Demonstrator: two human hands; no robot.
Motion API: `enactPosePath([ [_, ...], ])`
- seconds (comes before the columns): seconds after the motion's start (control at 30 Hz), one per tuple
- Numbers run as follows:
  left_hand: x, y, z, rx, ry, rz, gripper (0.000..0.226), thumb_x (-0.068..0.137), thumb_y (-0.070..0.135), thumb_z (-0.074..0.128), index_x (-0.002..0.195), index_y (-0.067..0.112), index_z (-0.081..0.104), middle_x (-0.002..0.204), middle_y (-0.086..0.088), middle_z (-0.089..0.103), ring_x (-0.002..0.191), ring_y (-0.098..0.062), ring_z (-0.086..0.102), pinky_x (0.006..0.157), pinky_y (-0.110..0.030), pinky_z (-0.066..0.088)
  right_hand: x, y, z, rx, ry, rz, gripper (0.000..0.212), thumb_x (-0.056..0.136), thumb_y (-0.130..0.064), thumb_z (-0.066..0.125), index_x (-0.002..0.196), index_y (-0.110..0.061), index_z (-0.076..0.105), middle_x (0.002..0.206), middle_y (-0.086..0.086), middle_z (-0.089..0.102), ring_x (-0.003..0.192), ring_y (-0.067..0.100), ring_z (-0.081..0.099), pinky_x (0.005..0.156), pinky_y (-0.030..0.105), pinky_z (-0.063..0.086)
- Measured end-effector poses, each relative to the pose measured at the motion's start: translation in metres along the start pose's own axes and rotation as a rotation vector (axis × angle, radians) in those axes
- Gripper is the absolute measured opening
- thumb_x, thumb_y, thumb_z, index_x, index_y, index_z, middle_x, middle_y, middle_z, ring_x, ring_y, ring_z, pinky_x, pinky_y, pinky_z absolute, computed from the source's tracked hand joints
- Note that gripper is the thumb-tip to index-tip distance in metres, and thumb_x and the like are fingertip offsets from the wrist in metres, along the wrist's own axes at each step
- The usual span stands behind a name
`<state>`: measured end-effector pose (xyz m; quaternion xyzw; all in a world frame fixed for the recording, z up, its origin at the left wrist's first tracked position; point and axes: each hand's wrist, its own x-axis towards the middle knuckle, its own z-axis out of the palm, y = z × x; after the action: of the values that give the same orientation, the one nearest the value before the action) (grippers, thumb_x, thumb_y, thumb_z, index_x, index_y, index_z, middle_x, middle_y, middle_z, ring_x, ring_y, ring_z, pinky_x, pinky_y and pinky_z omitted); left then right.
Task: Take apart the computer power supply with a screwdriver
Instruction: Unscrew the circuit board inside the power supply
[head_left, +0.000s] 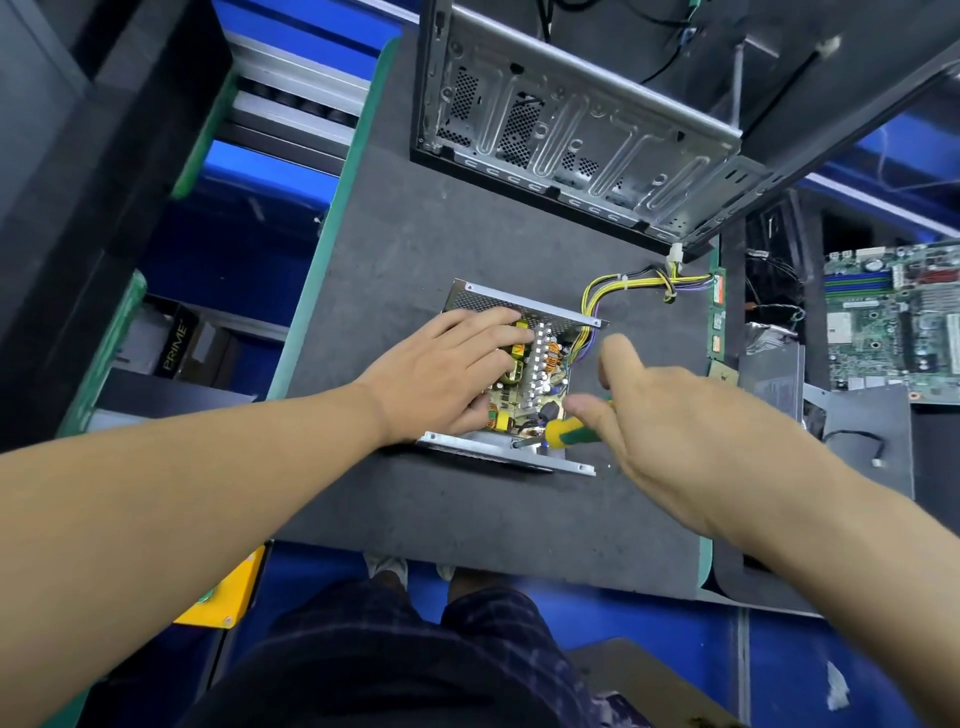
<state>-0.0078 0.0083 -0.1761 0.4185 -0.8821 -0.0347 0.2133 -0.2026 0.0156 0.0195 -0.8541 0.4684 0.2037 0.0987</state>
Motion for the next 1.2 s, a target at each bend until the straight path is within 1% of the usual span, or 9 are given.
enactPosePath([
  [0.1,0.0,0.0,0.001,-0.003,0.004,-0.004,0.024,0.084,0.02,0.046,0.101,0.008,0.058,0.146,-0.008,0.048,0.144,-0.029,0.034,0.111,-0.045,0.035,0.002,0.007,-0.002,0.186,-0.115,-0.106,0.016,0.096,-0.041,0.038,0.097,-0.032,0.026,0.101,-0.011,0.037,0.079,0.004,0.05,0.069,0.028,0.043],
  [0.17,-0.001,0.0,0.002,-0.003,0.002,-0.003,0.024,0.084,0.02,0.046,0.101,0.008,0.058,0.146,-0.008,0.048,0.144,-0.028,0.033,0.111,-0.044,0.034,0.001,0.01,-0.003,0.306,-0.241,-0.147,0.028,0.092,-0.021,0.05,0.102,-0.036,0.029,0.1,-0.015,0.026,0.091,-0.002,0.039,0.07,0.021,0.036],
  [0.37,0.0,0.0,0.001,-0.004,0.008,-0.008,0.023,0.083,0.02,0.048,0.1,0.009,0.059,0.146,-0.007,0.048,0.144,-0.028,0.033,0.113,-0.043,0.033,-0.005,-0.009,-0.001,-0.011,-0.006,-0.019,0.043,0.089,-0.066,0.012,0.1,-0.026,0.024,0.095,-0.001,0.049,0.078,0.029,0.06,0.07,0.041,0.051],
  [0.5,0.0,0.001,0.0,-0.007,0.012,-0.003,0.023,0.083,0.019,0.048,0.1,0.008,0.06,0.146,-0.008,0.049,0.144,-0.028,0.033,0.113,-0.043,0.033,0.003,-0.002,-0.002,0.141,-0.095,-0.047,0.018,0.098,-0.043,0.037,0.1,-0.031,0.024,0.107,-0.007,0.044,0.087,0.025,0.055,0.076,0.041,0.048],
  [0.6,0.0,0.001,-0.001,-0.007,0.014,-0.006,0.023,0.082,0.019,0.048,0.099,0.008,0.06,0.145,-0.007,0.05,0.144,-0.028,0.034,0.112,-0.043,0.033,0.002,0.004,-0.002,0.292,-0.193,-0.106,0.034,0.091,-0.018,0.053,0.105,-0.038,0.029,0.105,-0.012,0.026,0.096,0.014,0.035,0.077,0.032,0.039],
  [0.8,0.0,0.002,-0.002,-0.001,0.003,-0.008,0.024,0.083,0.021,0.049,0.1,0.008,0.06,0.147,-0.007,0.049,0.144,-0.028,0.033,0.113,-0.043,0.033,-0.003,-0.005,0.001,0.054,-0.038,0.04,0.041,0.088,-0.065,0.01,0.101,-0.028,0.025,0.098,-0.001,0.048,0.077,0.029,0.06,0.071,0.043,0.051],
  [0.9,-0.001,0.002,-0.002,0.009,0.008,-0.012,0.024,0.084,0.02,0.046,0.099,0.009,0.06,0.146,-0.007,0.049,0.144,-0.027,0.033,0.114,-0.041,0.031,0.001,0.002,-0.001,0.15,-0.101,-0.019,0.015,0.098,-0.043,0.033,0.1,-0.034,0.021,0.106,-0.008,0.038,0.084,0.02,0.053,0.075,0.036,0.047],
  [1.03,-0.001,0.001,0.001,0.015,0.007,-0.013,0.023,0.084,0.02,0.045,0.098,0.009,0.06,0.146,-0.006,0.049,0.145,-0.026,0.032,0.114,-0.041,0.03,-0.006,0.0,-0.004,0.302,-0.234,-0.072,0.032,0.091,-0.032,0.052,0.107,-0.042,0.026,0.108,-0.015,0.028,0.104,0.011,0.037,0.089,0.033,0.042],
  [1.2,-0.001,0.0,0.002,0.008,0.011,-0.013,0.023,0.083,0.022,0.047,0.098,0.009,0.059,0.146,-0.006,0.048,0.145,-0.027,0.031,0.115,-0.041,0.03,-0.004,-0.009,0.0,0.049,-0.077,0.083,0.05,0.083,-0.068,0.004,0.102,-0.027,0.025,0.093,-0.001,0.049,0.08,0.03,0.061,0.074,0.044,0.051],
])
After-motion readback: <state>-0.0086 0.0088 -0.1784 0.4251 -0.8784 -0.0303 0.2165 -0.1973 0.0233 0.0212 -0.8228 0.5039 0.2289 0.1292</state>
